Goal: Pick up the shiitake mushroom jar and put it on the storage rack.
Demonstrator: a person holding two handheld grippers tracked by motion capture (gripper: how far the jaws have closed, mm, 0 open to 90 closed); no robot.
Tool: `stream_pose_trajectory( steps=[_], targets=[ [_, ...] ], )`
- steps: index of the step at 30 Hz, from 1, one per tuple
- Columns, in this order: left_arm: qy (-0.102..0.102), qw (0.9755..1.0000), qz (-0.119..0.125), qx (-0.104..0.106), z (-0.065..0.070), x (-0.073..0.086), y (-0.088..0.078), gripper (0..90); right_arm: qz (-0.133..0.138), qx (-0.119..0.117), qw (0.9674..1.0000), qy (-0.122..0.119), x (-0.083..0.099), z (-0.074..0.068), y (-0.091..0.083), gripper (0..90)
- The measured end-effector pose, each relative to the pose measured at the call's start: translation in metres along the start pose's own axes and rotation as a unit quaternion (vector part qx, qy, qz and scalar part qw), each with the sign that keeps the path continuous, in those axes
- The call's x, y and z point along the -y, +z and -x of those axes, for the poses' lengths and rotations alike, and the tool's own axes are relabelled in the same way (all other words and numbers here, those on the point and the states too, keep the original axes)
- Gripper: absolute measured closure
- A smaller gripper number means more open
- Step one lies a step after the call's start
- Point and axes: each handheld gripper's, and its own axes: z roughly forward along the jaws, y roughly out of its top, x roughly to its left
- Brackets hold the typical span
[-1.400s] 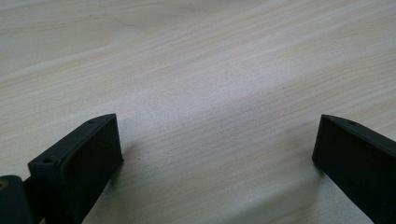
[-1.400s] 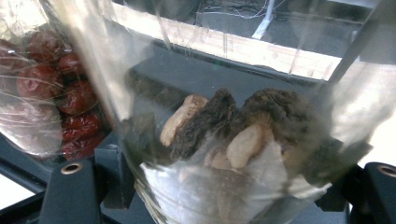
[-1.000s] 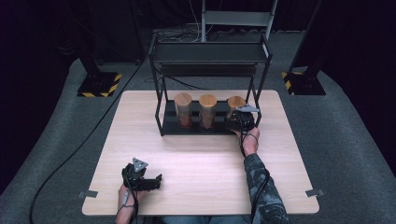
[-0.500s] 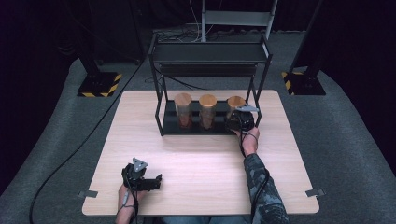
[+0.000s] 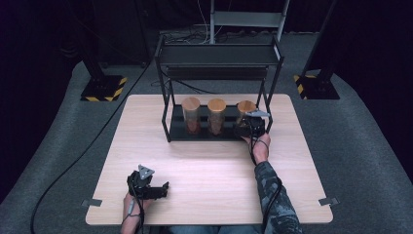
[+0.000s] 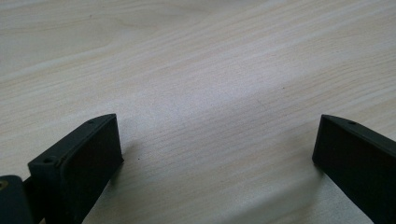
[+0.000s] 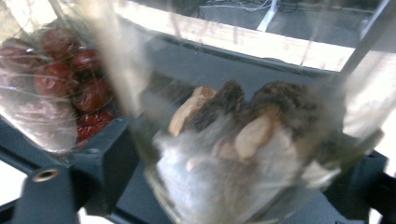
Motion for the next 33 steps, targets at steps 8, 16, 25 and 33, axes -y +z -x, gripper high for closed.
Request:
stream_pose_trajectory(
  steps=[8,16,25,33],
  targets=[
    [0.0,1.0,0.0,0.0,0.0,0.0,0.0,0.7,-0.027,0.019,0.9995,-0.002,0.003,-0.011,-0.01,3.4],
    [0.0,1.0,0.0,0.0,0.0,0.0,0.0,0.7,-0.038,0.01,0.9992,-0.007,0.014,-0.018,-0.026,2.0],
    [-0.001,1.0,0.0,-0.001,0.0,0.0,0.0,0.7,-0.056,-0.013,0.9982,-0.013,0.042,-0.025,-0.062,0.4],
    [-0.001,1.0,0.0,-0.001,0.0,0.0,0.0,0.7,-0.066,-0.03,0.9973,-0.005,0.074,-0.024,-0.096,0.0]
  ],
)
